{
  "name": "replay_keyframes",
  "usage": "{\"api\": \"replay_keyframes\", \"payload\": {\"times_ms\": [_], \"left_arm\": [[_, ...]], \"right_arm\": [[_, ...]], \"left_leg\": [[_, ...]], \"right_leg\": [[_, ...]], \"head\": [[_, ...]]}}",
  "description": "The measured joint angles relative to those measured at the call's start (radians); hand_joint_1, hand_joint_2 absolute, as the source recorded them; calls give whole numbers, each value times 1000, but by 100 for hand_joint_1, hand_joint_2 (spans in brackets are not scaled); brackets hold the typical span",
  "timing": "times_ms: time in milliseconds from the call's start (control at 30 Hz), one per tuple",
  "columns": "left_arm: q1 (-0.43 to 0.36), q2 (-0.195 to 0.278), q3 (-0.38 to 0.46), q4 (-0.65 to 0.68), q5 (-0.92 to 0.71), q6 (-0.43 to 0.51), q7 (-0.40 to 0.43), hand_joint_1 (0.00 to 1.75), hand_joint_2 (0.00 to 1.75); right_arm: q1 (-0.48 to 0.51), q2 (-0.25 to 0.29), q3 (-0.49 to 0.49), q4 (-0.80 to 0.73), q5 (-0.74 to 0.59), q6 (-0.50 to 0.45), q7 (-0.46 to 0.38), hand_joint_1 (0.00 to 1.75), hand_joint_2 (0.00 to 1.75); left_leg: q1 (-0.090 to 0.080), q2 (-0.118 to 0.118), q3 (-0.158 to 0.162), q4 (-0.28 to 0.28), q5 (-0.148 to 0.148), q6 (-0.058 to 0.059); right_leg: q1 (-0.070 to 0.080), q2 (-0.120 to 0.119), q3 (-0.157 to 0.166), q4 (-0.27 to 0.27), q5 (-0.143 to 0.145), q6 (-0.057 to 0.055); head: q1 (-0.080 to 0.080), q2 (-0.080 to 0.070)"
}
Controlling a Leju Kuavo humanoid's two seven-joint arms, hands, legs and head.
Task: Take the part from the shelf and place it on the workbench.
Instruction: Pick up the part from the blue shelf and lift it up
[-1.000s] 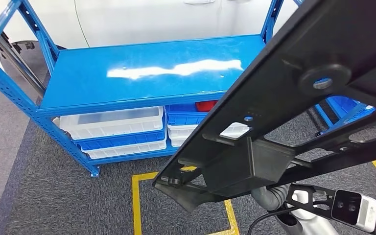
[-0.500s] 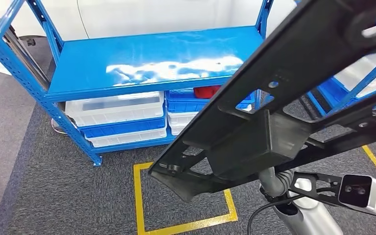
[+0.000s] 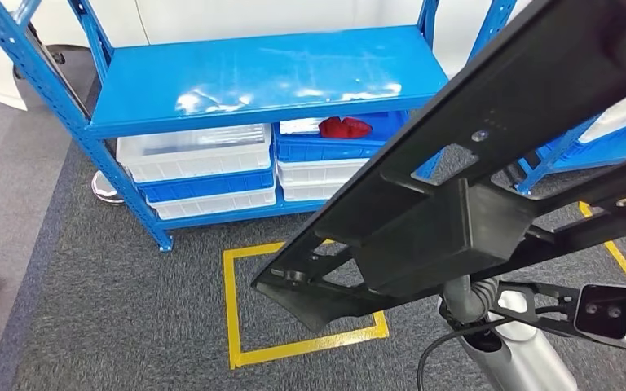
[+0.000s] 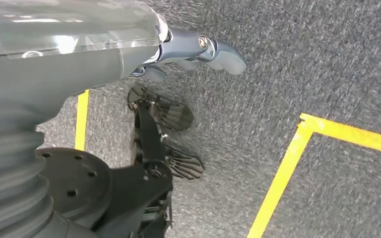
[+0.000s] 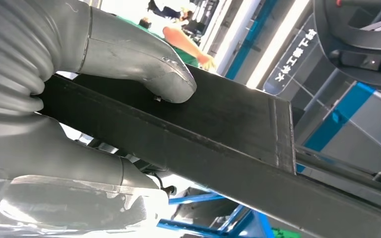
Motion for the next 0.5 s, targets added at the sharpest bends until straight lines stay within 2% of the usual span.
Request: {"api": "replay_keyframes", "payload": {"times_ms": [67,100,133,167,200,233,267,300,333,367,400,467,500], "left_arm": [[1,-1,0,0,0,4,-2,0,175],[1,-2,0,0,1,7,-3,0,175],[1,-3,1,0,3,11,-4,0,175],[1,-4,1,0,6,14,-5,0,175],[1,-4,3,0,9,16,-5,0,175],[1,-4,5,0,12,18,-4,0,175],[0,-4,6,0,16,19,-3,0,175],[0,-5,8,0,19,21,-1,0,175],[0,-6,9,0,22,23,0,0,175],[0,-8,10,0,27,25,1,0,175],[1,-12,11,0,30,27,2,0,175],[1,-18,15,0,37,27,1,0,175],[2,-21,16,0,39,27,-1,0,175]], "right_arm": [[3,1,-2,6,12,0,-2,175,175],[6,2,-2,10,20,0,-2,175,175],[8,4,-2,13,26,-3,-1,175,175],[9,5,-2,17,30,-6,0,175,175],[9,5,-2,21,34,-12,3,175,175],[9,5,-2,26,36,-19,6,175,175],[9,5,-3,32,38,-25,9,175,175],[9,5,-3,39,40,-29,11,175,175],[9,5,-3,45,41,-31,14,175,175],[9,5,-3,51,42,-32,15,175,175],[9,5,-3,56,43,-31,16,175,175],[9,5,-3,63,46,-29,16,175,175],[9,5,-3,67,50,-29,15,175,175]], "left_leg": [[-4,1,-8,-13,10,16],[-5,3,-16,-15,19,25],[-4,5,-27,-18,30,34],[-4,7,-40,-18,41,40],[-5,7,-54,-18,53,44],[-6,8,-68,-18,65,45],[-7,8,-83,-17,77,45],[-8,8,-98,-16,89,44],[-9,9,-113,-14,99,43],[-10,8,-126,-12,109,41],[-10,8,-137,-9,116,39],[-12,8,-149,-4,129,31],[-11,8,-151,-3,135,25]], "right_leg": [[-6,1,-6,0,13,12],[-8,3,-15,10,-1,17],[-9,5,-27,36,-33,20],[-11,6,-44,80,-82,21],[-11,6,-62,141,-132,22],[-11,7,-78,208,-167,23],[-11,7,-88,263,-175,23],[-11,7,-85,295,-159,22],[-11,7,-66,291,-128,20],[-10,6,-26,250,-99,16],[-7,5,29,181,-88,11],[-1,3,130,34,-112,1],[3,2,156,-8,-128,-4]], "head": [[0,0],[0,0],[0,0],[0,0],[0,0],[0,0],[0,0],[0,0],[0,0],[0,0],[0,0],[0,0],[0,0]]}}
